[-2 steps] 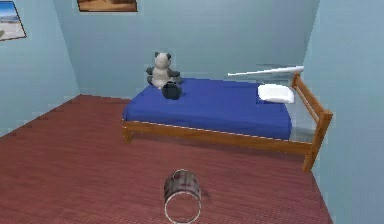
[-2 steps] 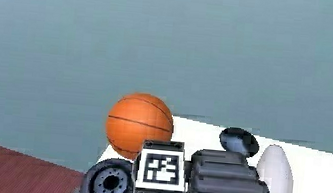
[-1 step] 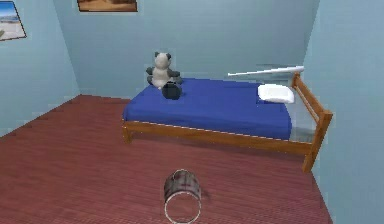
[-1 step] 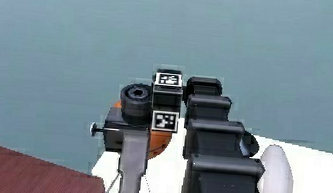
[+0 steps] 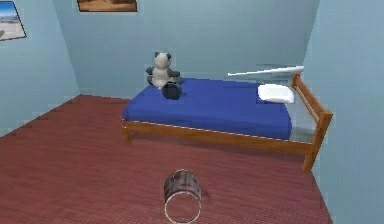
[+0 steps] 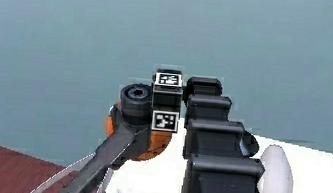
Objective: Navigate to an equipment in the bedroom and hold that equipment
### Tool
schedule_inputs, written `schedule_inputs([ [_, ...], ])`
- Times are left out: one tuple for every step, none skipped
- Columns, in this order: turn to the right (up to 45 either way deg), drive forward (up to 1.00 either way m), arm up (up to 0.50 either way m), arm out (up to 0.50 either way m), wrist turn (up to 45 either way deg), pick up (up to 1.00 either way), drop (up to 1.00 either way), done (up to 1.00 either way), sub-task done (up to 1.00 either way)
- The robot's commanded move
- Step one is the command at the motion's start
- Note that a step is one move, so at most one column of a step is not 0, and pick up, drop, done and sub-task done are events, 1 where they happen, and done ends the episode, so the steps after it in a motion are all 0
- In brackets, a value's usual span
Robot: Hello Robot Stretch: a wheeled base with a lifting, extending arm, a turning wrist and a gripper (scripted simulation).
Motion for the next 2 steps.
schedule_inputs([
  [0.0,0.00,0.00,0.00,45.0,0.00,0.00,0.00,0.00],
  [0.0,0.00,0.00,0.00,45.0,0.00,0.00,0.00,0.00],
])
